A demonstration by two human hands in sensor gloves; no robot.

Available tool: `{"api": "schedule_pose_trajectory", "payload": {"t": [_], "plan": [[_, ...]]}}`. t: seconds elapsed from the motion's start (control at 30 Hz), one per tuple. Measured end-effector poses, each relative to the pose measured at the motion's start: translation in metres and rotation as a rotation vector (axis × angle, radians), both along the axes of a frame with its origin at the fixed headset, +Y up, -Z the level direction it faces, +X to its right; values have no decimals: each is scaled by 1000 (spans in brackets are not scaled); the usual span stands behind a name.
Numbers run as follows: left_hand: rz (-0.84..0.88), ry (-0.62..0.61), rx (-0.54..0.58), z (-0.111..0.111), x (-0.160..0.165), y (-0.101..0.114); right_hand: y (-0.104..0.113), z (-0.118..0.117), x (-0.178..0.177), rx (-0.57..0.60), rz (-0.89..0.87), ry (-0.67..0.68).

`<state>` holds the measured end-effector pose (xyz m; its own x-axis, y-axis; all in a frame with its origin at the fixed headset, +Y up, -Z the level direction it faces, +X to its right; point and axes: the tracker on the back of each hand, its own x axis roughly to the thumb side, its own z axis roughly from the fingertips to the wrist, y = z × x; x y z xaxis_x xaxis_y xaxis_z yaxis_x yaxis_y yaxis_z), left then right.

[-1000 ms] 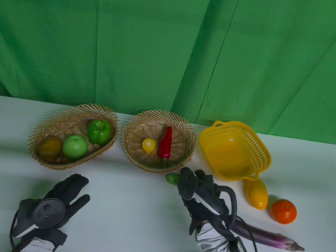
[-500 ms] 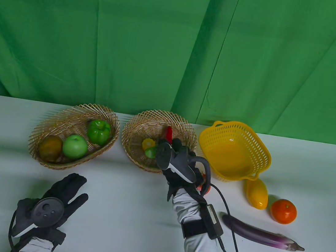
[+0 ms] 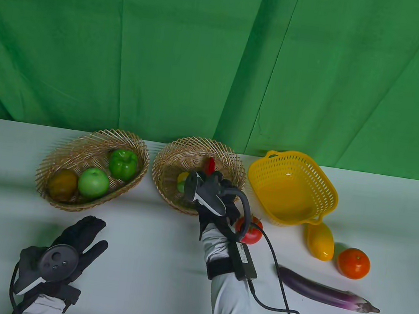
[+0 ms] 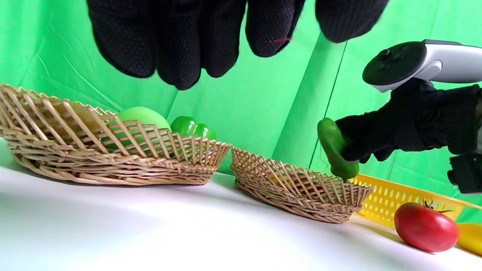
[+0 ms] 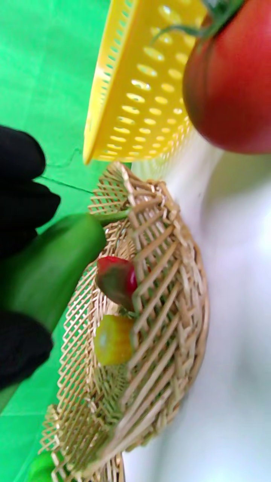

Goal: Place 10 objects into 3 containers, with green background

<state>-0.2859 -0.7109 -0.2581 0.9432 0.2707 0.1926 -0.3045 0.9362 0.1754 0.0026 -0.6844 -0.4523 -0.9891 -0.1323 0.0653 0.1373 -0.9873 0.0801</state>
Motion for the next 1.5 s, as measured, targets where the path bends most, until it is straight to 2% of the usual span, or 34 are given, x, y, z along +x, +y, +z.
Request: {"api": "schedule_pose_trajectory", "payload": {"t": [0.2, 0.47, 0.83, 1.13, 1.5], "plan": [[5, 5, -5, 0, -1, 0, 1, 2, 5, 34, -27, 11], [5, 6, -4, 0, -2, 0, 9, 18, 27, 51, -39, 44], [12, -2, 9, 1, -3, 0, 12, 41, 78, 26, -124, -63], [17, -12, 17, 1, -2, 0, -3, 60, 110, -77, -110, -168], [20, -12, 18, 2, -2, 0, -37, 47, 120, -238, -61, -297]]}}
